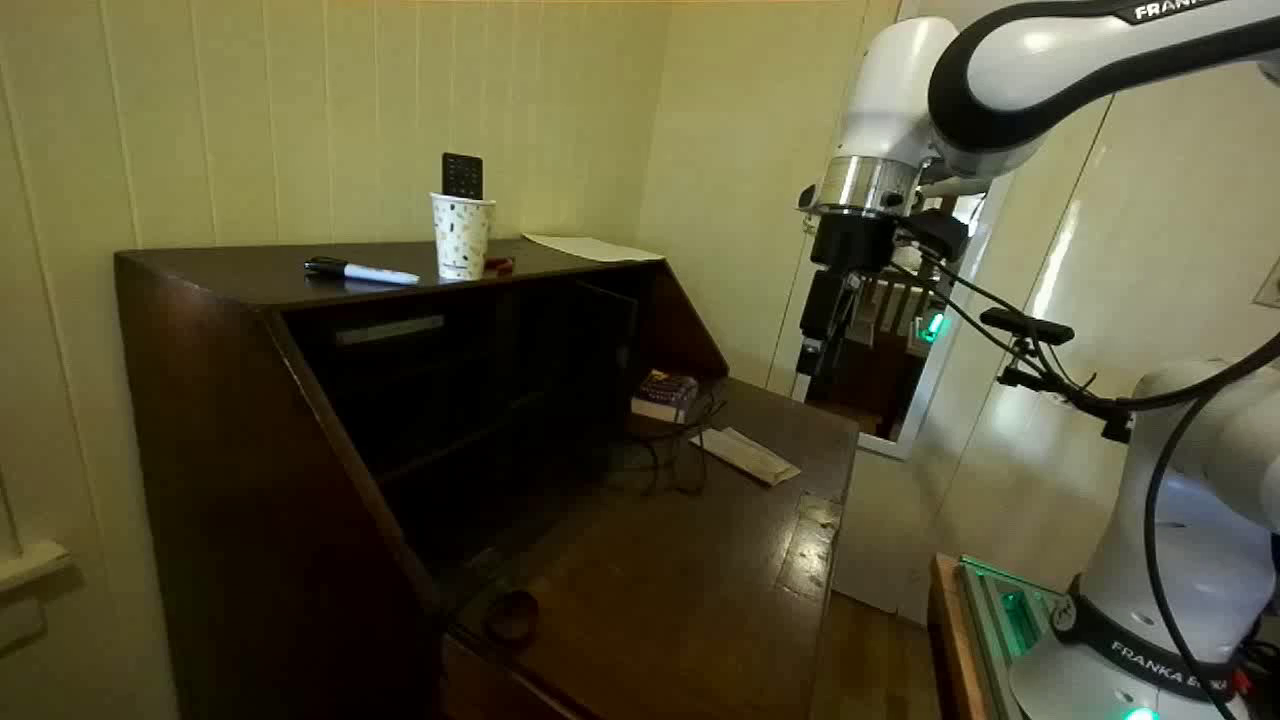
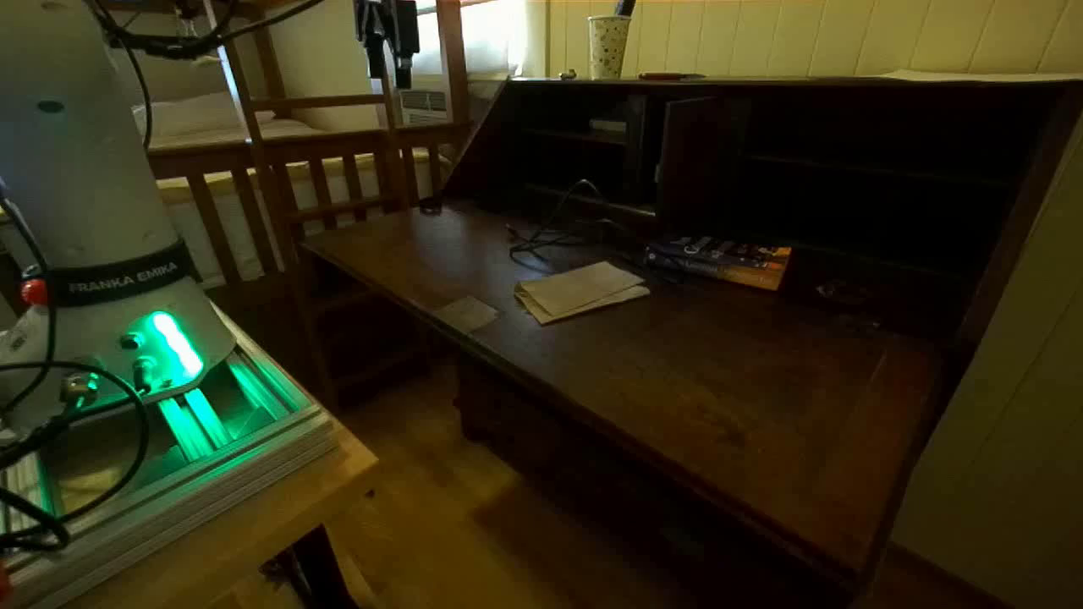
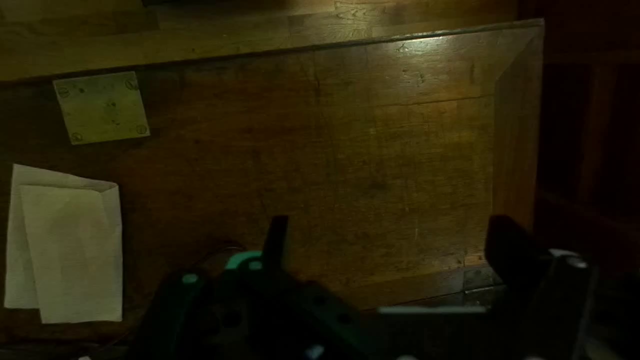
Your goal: Pick up the marker from the top of the cabinet and put it in the cabinet
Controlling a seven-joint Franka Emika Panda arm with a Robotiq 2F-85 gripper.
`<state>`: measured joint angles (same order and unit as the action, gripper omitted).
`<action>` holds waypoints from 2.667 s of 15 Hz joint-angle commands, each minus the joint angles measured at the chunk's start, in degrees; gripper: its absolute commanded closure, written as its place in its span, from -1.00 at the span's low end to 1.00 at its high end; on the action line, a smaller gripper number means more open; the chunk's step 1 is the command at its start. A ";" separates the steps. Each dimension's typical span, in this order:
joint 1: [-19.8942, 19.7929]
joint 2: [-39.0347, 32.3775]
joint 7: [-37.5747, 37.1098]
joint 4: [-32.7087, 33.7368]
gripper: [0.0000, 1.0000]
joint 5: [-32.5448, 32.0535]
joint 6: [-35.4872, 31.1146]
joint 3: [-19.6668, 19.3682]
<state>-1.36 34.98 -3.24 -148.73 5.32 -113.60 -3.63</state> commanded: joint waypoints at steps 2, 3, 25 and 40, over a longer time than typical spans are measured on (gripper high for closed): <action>-0.58 -0.04 0.29 0.11 -1.00 0.31 0.16 0.50; -0.58 -0.04 0.29 0.11 -1.00 0.31 0.16 0.50; 6.21 -20.51 27.39 18.74 -1.00 3.83 -26.14 -5.10; 19.42 -42.15 72.46 44.81 -1.00 54.28 -36.19 -13.28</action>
<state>19.75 -0.22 60.94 -112.65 53.81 -157.52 -15.30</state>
